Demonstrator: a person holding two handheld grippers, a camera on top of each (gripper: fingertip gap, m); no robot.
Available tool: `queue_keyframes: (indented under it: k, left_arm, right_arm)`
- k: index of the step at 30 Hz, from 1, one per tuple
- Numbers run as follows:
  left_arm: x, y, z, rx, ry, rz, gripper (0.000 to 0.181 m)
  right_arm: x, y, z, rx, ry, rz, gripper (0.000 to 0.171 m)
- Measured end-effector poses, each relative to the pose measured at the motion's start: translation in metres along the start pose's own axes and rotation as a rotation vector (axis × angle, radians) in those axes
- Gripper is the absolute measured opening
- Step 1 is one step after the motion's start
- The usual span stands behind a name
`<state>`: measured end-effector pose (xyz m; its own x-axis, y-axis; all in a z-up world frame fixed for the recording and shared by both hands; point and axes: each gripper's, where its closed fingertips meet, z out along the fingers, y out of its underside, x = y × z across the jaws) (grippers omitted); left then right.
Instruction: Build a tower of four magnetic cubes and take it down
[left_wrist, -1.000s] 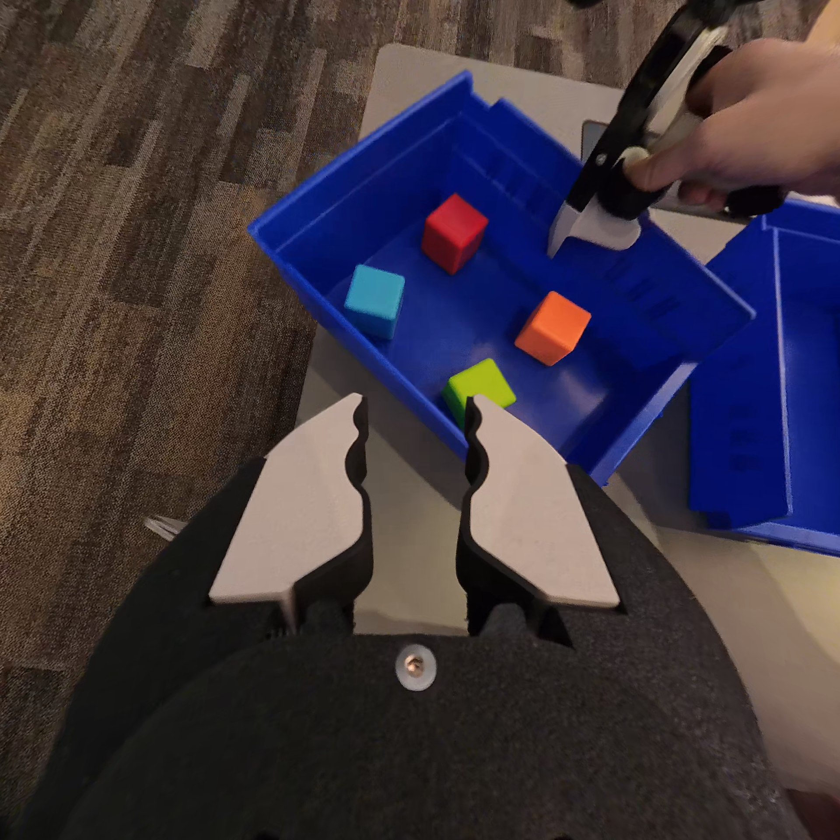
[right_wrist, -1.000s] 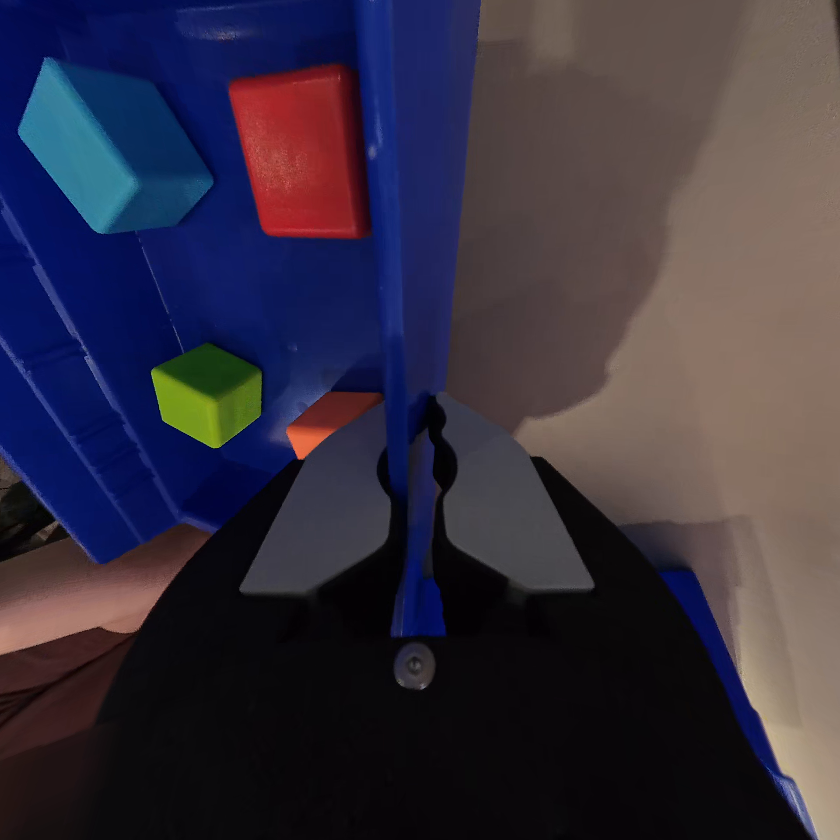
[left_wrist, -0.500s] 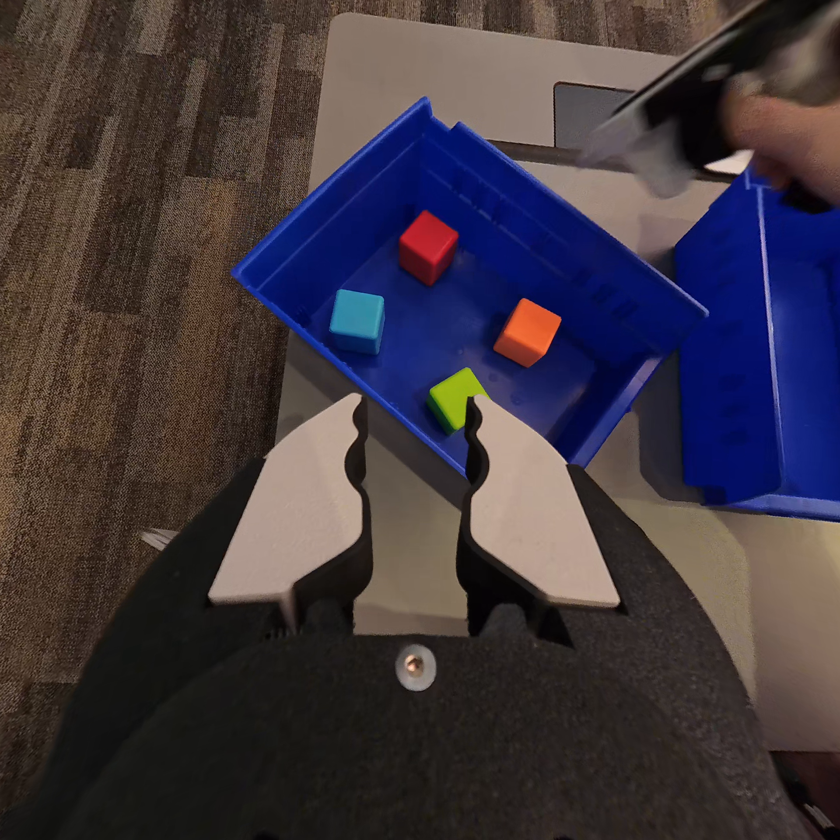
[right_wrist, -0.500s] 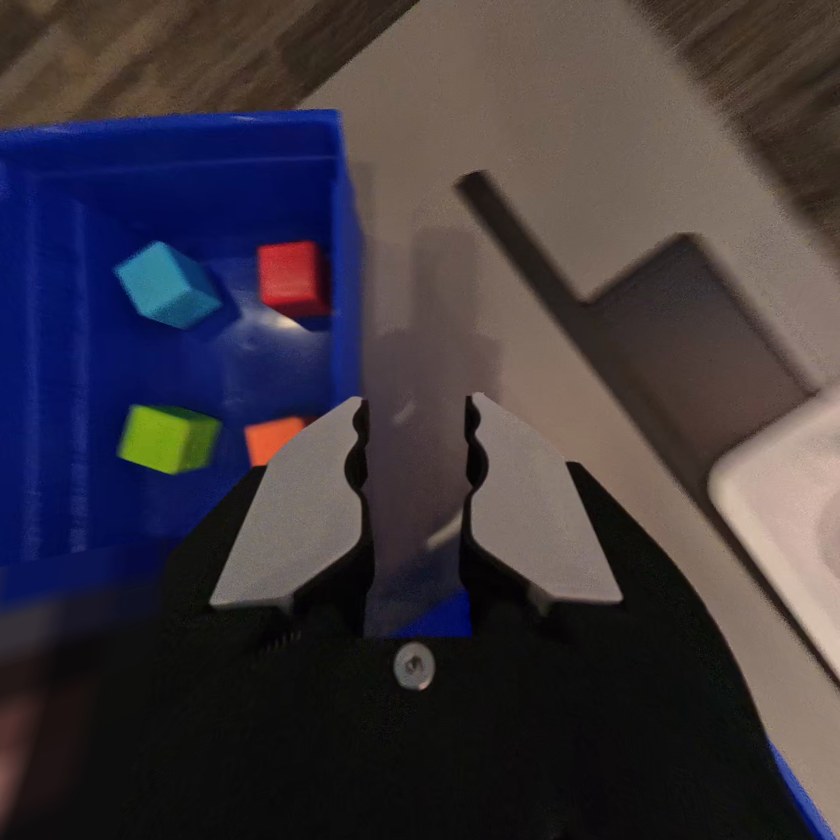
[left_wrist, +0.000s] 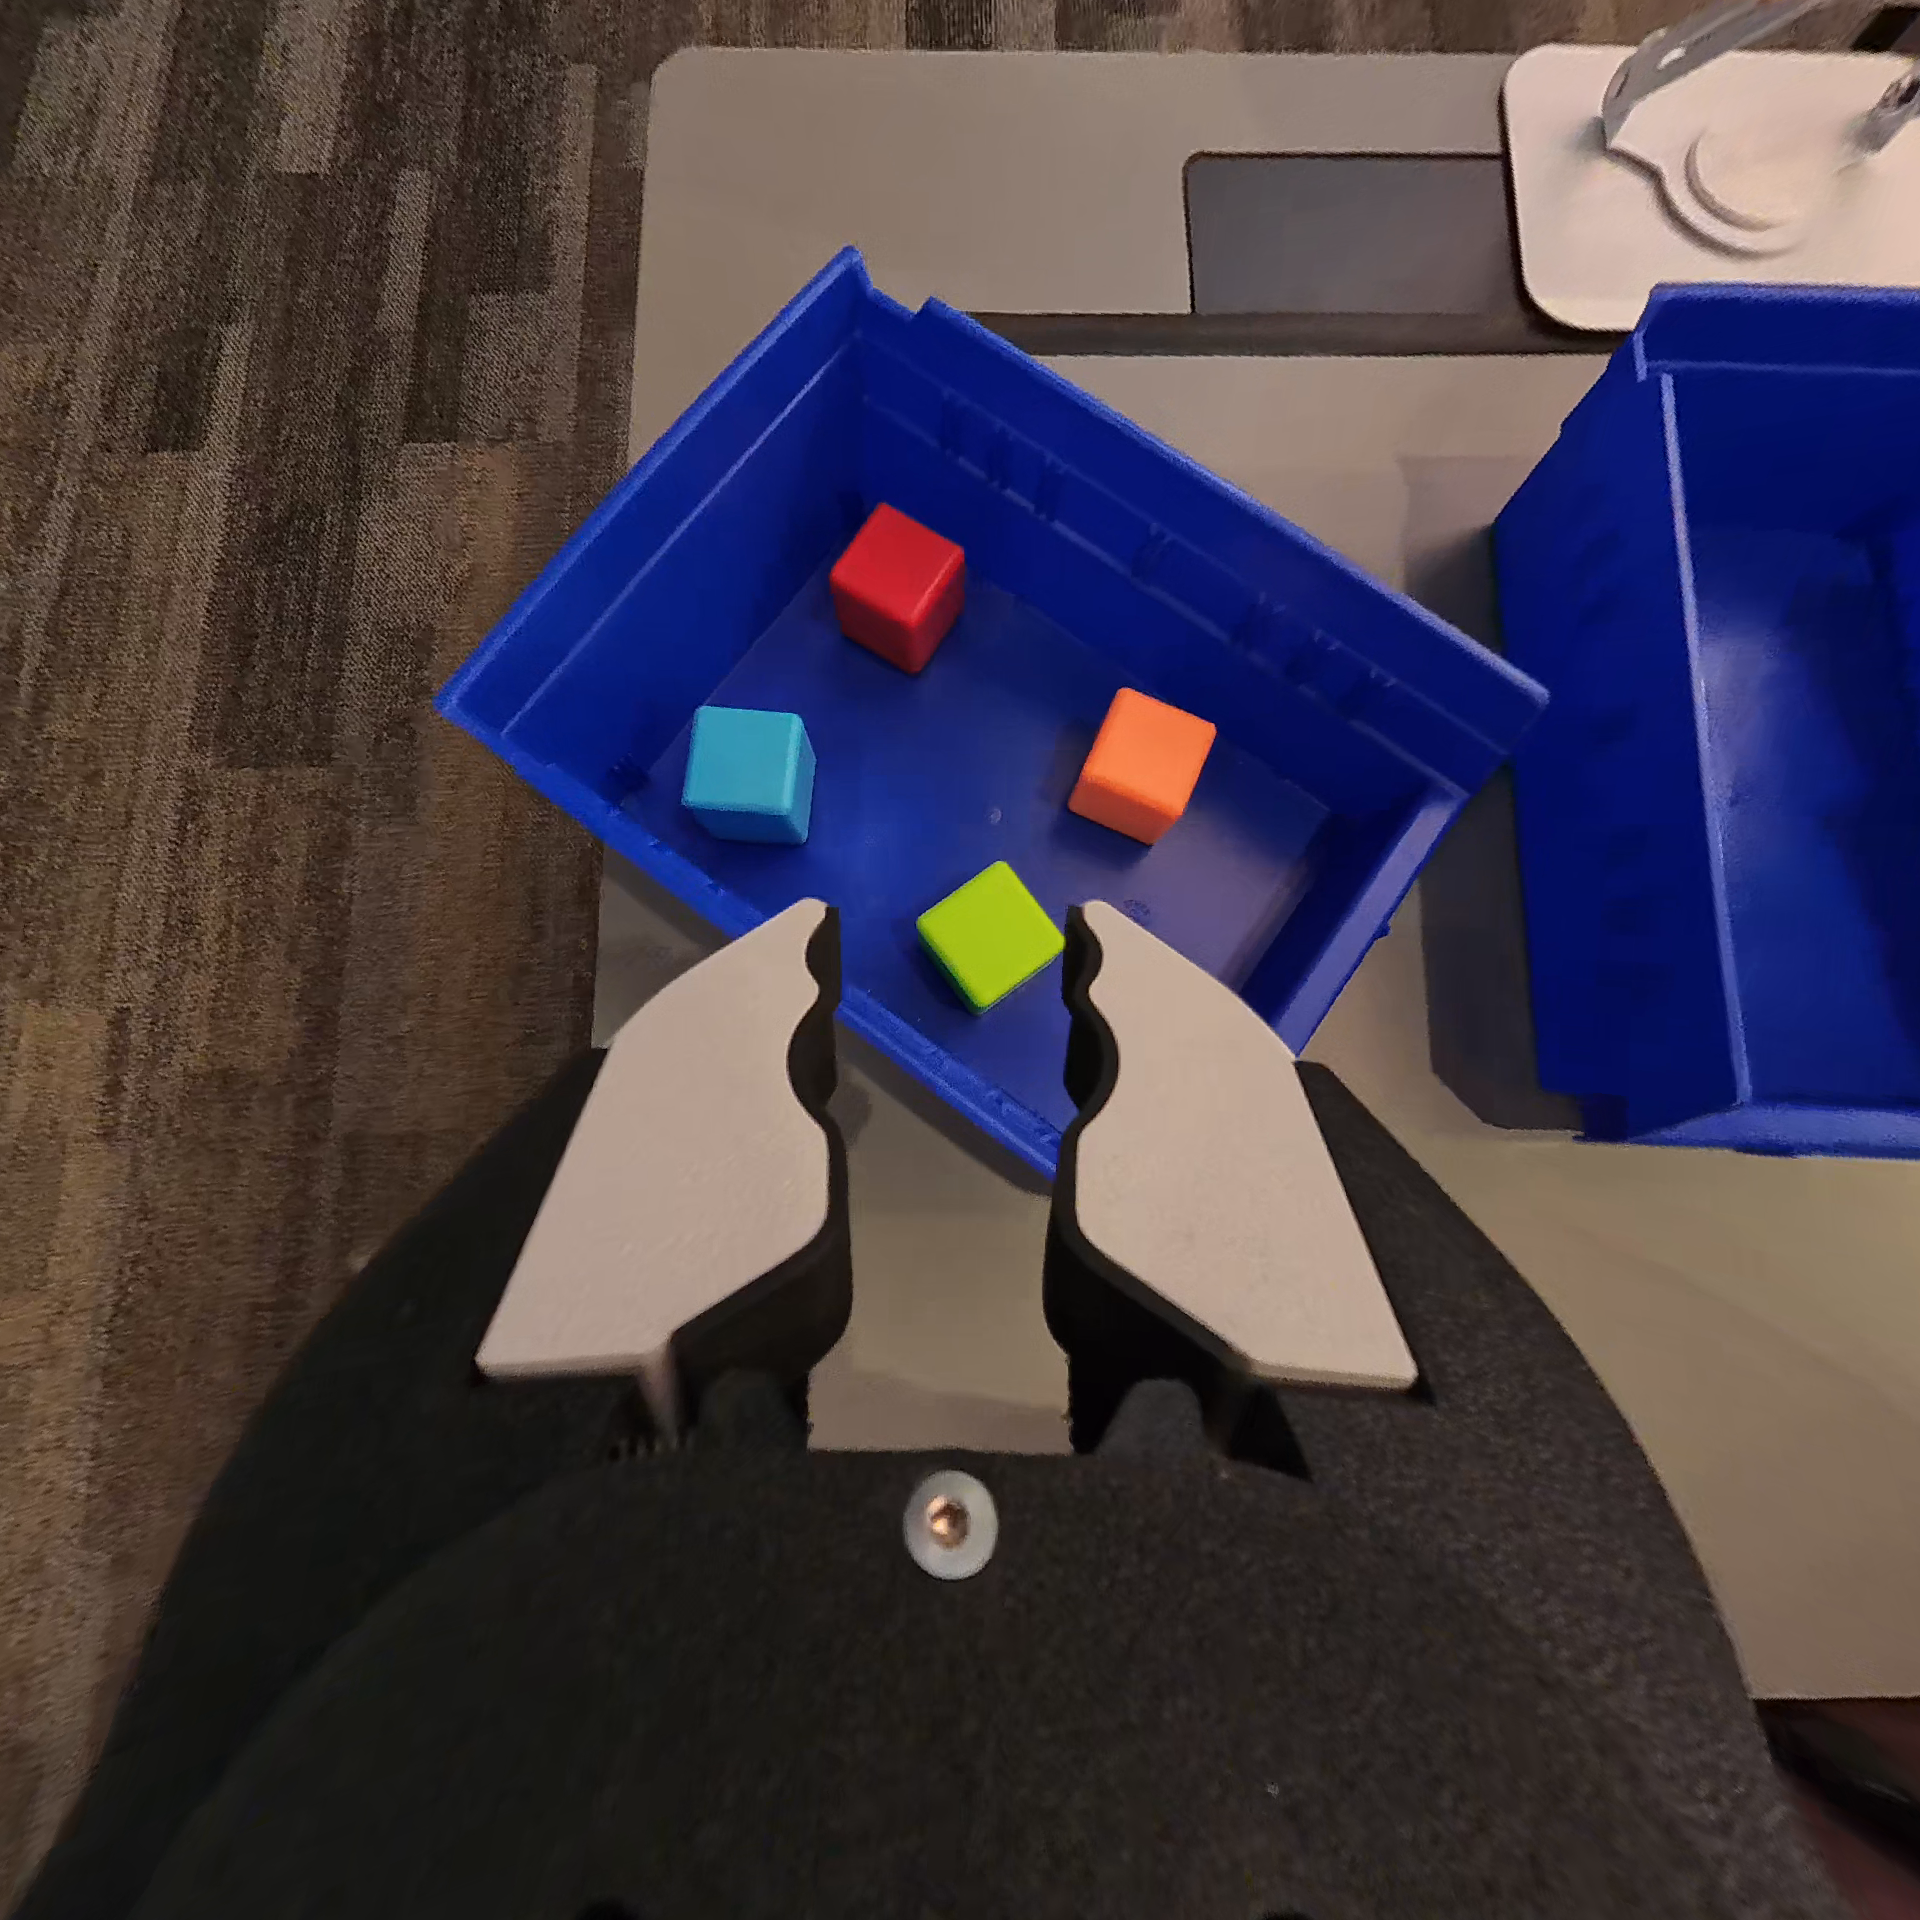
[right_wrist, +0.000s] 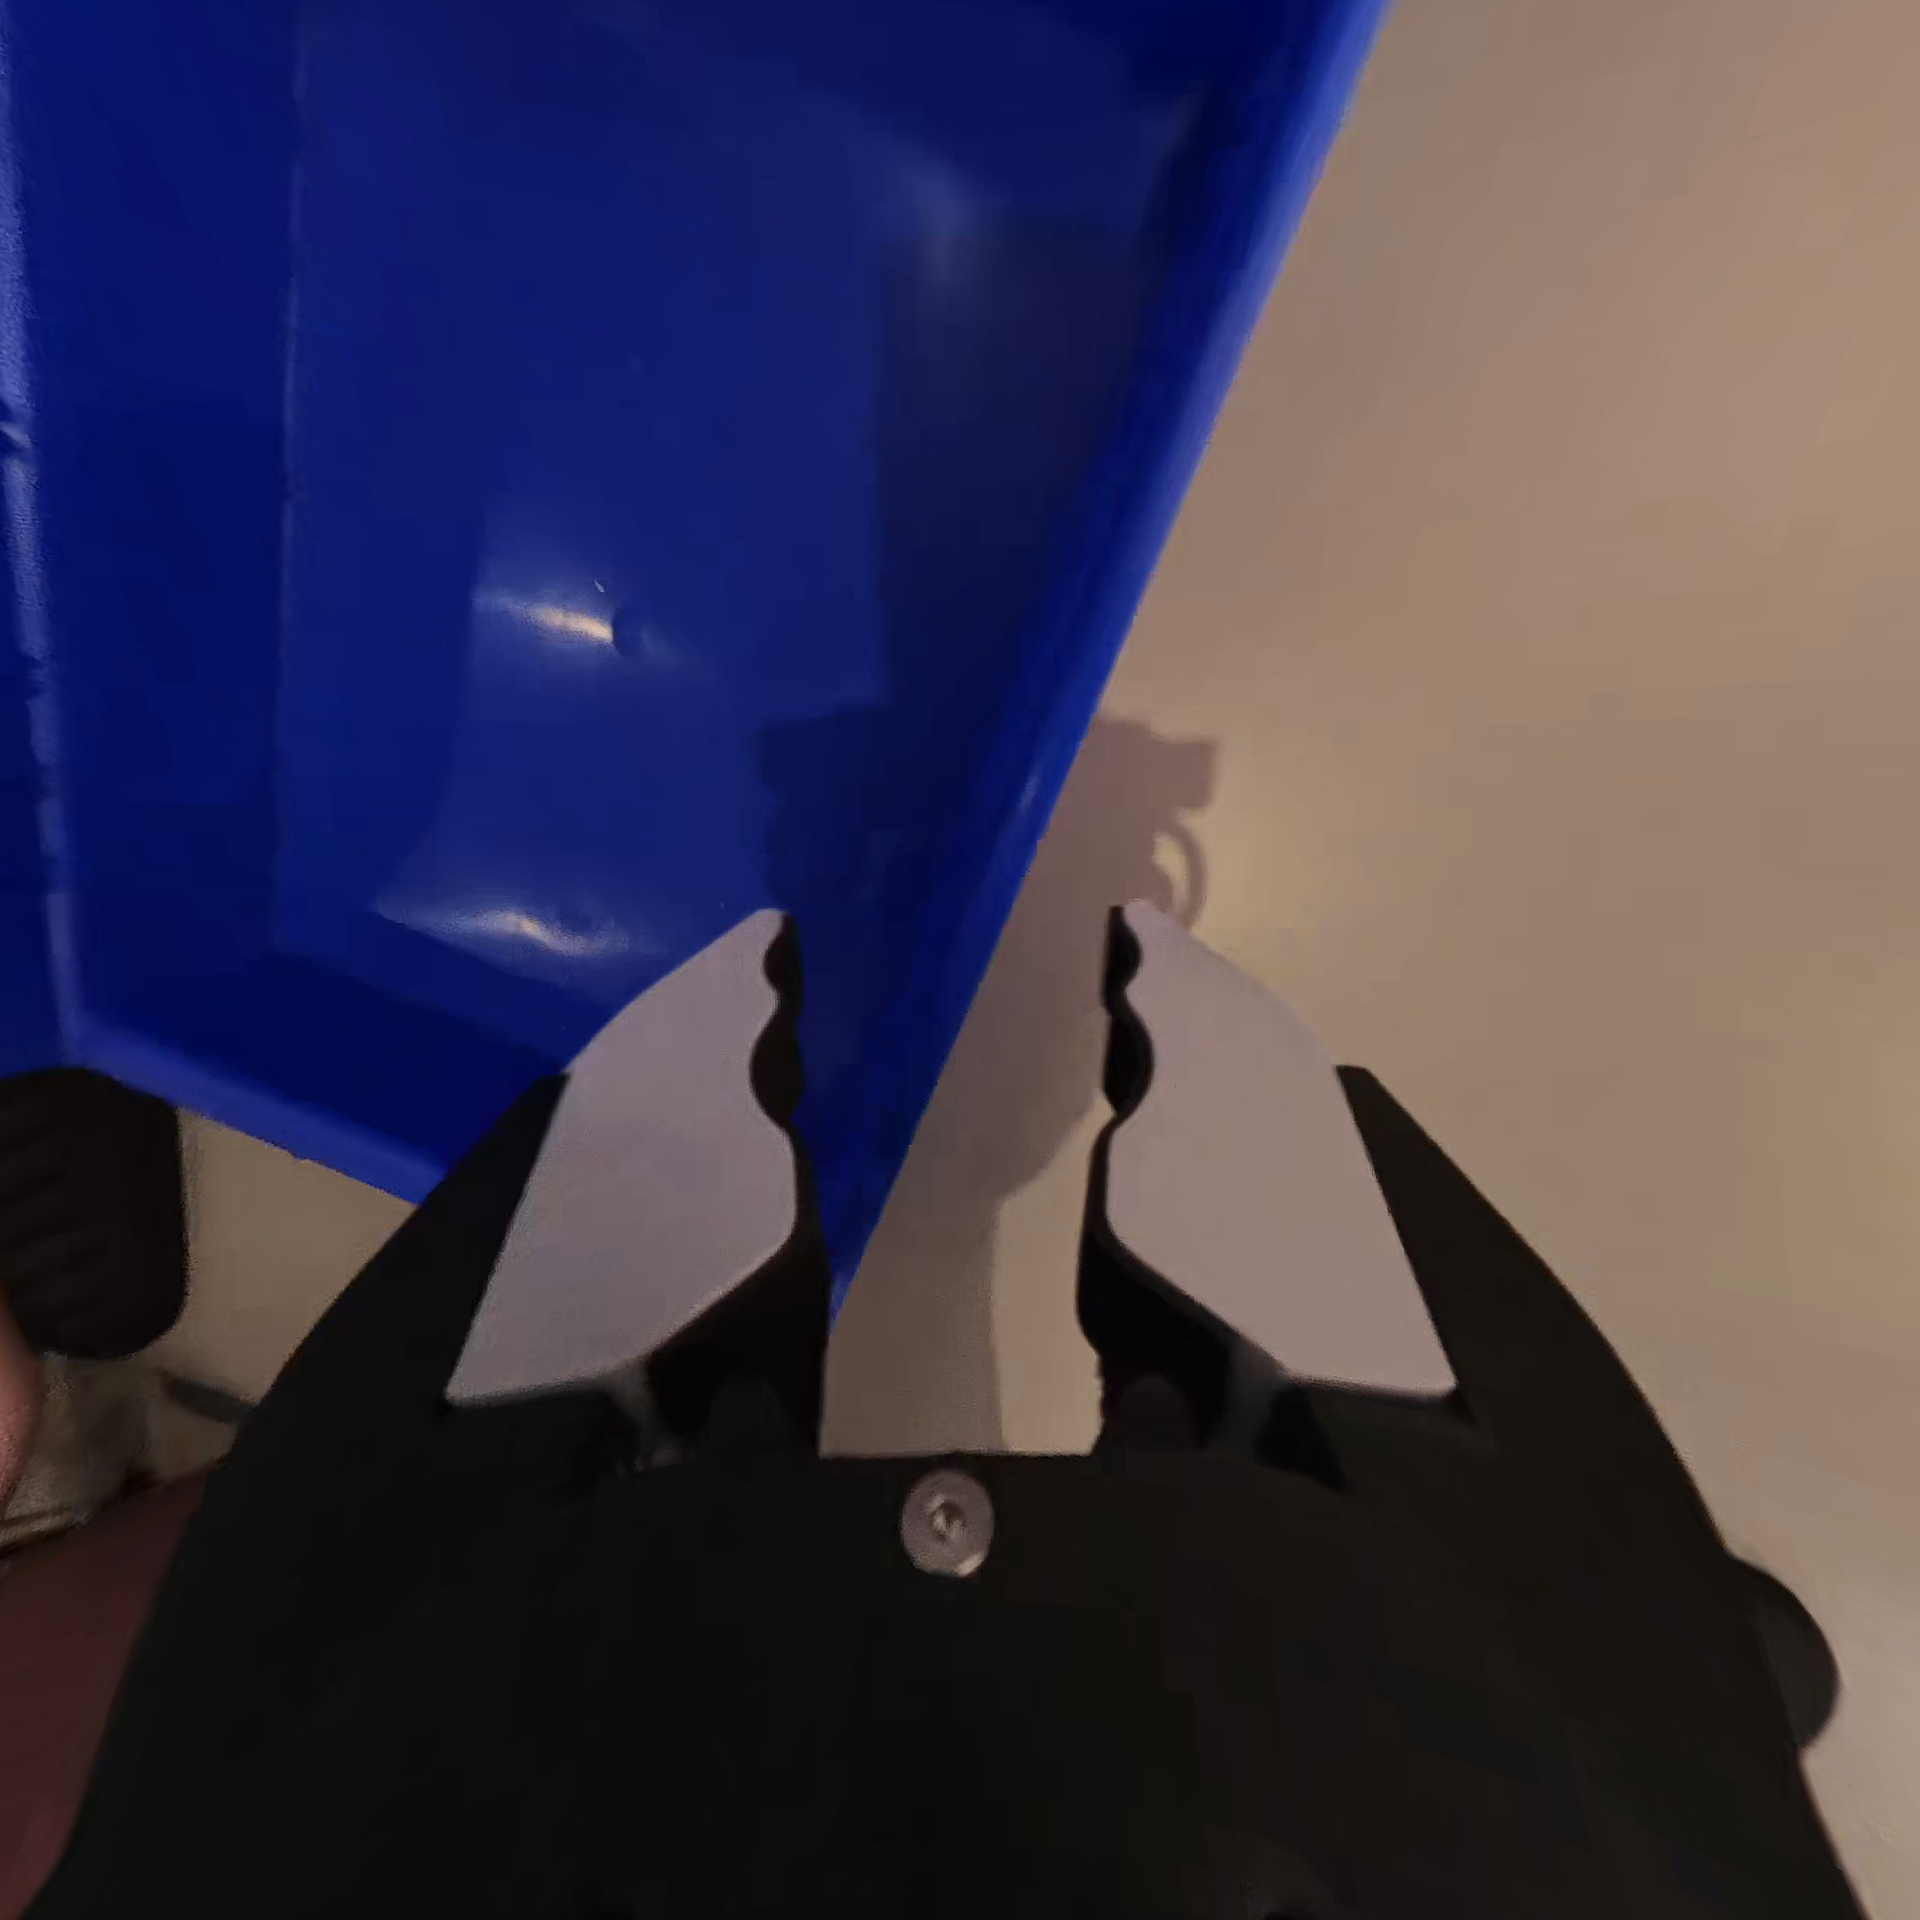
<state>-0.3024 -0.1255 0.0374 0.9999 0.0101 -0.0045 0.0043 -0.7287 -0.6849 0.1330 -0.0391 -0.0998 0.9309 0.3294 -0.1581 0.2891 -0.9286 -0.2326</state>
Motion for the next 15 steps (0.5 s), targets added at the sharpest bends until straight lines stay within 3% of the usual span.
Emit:
queue_keyframes:
  k: [3, 6, 9, 15]
  left_arm:
    - [0.012, -0.003, 0.004, -0.021, -0.020, 0.059, 0.040]
    - [0.022, -0.012, 0.003, 0.001, -0.036, 0.090, 0.036]
    - [0.031, -0.016, 0.000, 0.018, -0.037, 0.110, 0.036]
    - [0.031, -0.012, 0.006, -0.029, -0.082, 0.156, 0.037]
  right_arm:
    - [0.004, 0.009, 0.016, -0.091, 0.052, -0.064, 0.041]
    - [-0.002, 0.011, 0.028, -0.161, -0.030, -0.067, 0.020]
    - [0.006, 0.009, 0.027, -0.200, -0.090, -0.038, 0.013]
    - [0.065, -0.002, 0.020, -0.180, -0.056, -0.033, 0.006]
